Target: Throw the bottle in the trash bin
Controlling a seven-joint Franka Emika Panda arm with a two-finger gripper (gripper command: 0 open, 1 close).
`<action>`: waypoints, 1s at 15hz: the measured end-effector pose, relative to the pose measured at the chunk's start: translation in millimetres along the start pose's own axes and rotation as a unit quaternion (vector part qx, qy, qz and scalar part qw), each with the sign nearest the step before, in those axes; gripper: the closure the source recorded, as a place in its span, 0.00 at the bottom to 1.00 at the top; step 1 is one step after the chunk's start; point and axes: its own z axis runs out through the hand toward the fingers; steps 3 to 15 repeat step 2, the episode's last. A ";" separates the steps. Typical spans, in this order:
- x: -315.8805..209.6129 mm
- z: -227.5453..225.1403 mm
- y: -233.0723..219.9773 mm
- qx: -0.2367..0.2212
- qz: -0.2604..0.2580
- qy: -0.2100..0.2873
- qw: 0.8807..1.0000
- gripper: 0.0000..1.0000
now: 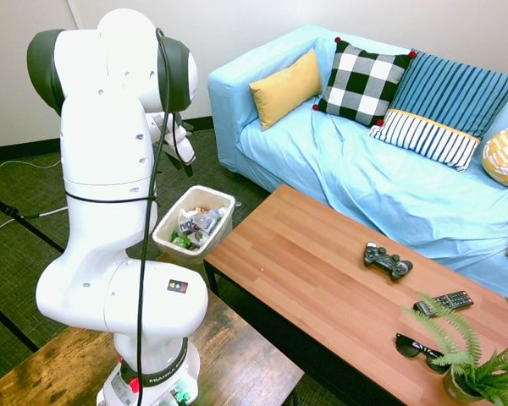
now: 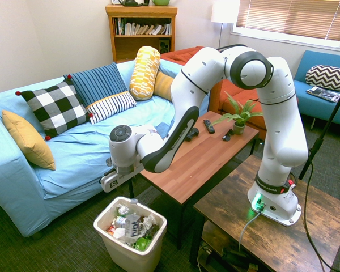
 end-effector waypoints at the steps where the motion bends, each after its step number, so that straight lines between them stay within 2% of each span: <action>1: 3.4 0.2 -1.5 0.001 0.007 -0.003 1.000 0.00; 15: 6.6 -0.2 -3.1 0.002 0.013 -0.008 1.000 0.00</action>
